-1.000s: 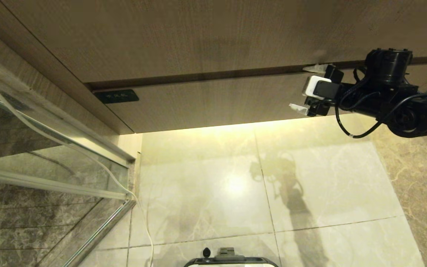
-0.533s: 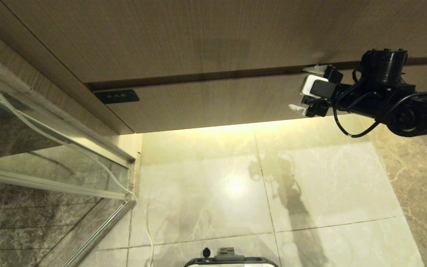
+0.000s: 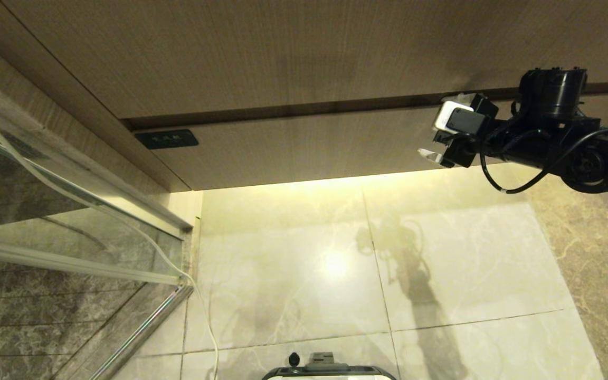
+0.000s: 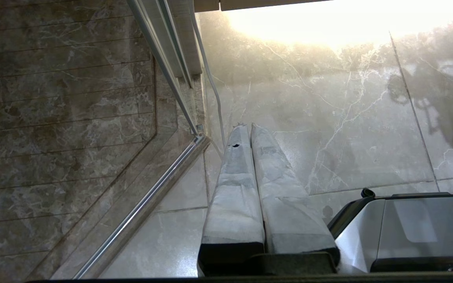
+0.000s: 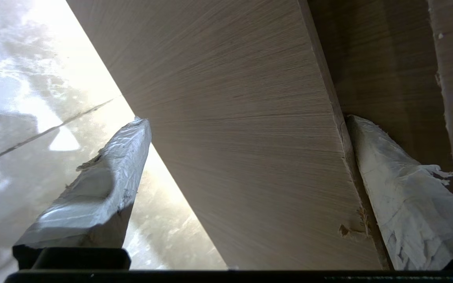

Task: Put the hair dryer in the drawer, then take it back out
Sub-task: Pull open the drawer

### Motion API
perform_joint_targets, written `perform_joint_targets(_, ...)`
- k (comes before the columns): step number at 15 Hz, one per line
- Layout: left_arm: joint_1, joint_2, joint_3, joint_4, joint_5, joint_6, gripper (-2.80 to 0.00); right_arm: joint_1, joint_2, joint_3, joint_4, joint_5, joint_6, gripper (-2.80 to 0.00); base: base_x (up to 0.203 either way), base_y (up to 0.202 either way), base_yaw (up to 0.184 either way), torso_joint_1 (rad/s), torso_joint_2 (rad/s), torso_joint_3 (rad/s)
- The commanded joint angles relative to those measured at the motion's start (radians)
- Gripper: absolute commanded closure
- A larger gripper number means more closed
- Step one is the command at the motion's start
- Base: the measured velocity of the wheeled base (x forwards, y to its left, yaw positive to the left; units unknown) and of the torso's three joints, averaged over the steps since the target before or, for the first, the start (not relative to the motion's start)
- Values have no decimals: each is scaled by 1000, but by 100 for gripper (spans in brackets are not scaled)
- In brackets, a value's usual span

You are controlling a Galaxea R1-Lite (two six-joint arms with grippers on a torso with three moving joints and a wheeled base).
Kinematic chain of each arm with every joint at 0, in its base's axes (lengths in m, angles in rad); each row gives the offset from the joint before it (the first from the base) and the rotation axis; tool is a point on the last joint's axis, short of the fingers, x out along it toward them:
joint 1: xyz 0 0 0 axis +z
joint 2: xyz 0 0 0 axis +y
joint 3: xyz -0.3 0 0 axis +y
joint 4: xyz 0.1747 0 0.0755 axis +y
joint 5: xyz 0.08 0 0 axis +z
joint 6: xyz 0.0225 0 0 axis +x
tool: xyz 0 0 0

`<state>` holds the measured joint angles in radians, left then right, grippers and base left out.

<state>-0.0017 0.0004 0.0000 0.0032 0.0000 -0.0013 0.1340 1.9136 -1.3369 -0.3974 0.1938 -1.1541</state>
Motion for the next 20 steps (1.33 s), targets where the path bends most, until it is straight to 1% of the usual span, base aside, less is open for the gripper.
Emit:
perform_joint_targets(1, 0, 0, 2, 0, 0, 0, 0, -1, -12, 14, 15, -1, 4, -280, 0, 0, 0, 0, 0, 0)
perform_joint_targets(5, 0, 0, 2, 0, 0, 0, 0, 1, -47, 57, 41, -28, 45, -280, 0, 0, 0, 0, 0, 0)
perform_joint_targets(10, 0, 0, 2, 0, 0, 0, 0, 1, -90, 111, 64, -31, 59, -280, 0, 0, 0, 0, 0, 0)
perform_joint_targets(12, 0, 0, 2, 0, 0, 0, 0, 5, -116, 166, 63, -59, 79, -280, 0, 0, 0, 0, 0, 0)
perform_joint_targets(14, 0, 0, 2, 0, 0, 0, 0, 7, -168, 230, 64, -69, 98, -280, 0, 0, 0, 0, 0, 0)
perform_joint_targets(16, 0, 0, 2, 0, 0, 0, 0, 8, -198, 257, 65, -73, 110, -280, 0, 0, 0, 0, 0, 0)
perform_joint_targets(18, 0, 0, 2, 0, 0, 0, 0, 7, -274, 306, 93, -74, 115, -280, 0, 0, 0, 0, 0, 0)
perform_joint_targets(20, 0, 0, 2, 0, 0, 0, 0, 7, -342, 347, 157, -74, 117, -280, 0, 0, 0, 0, 0, 0)
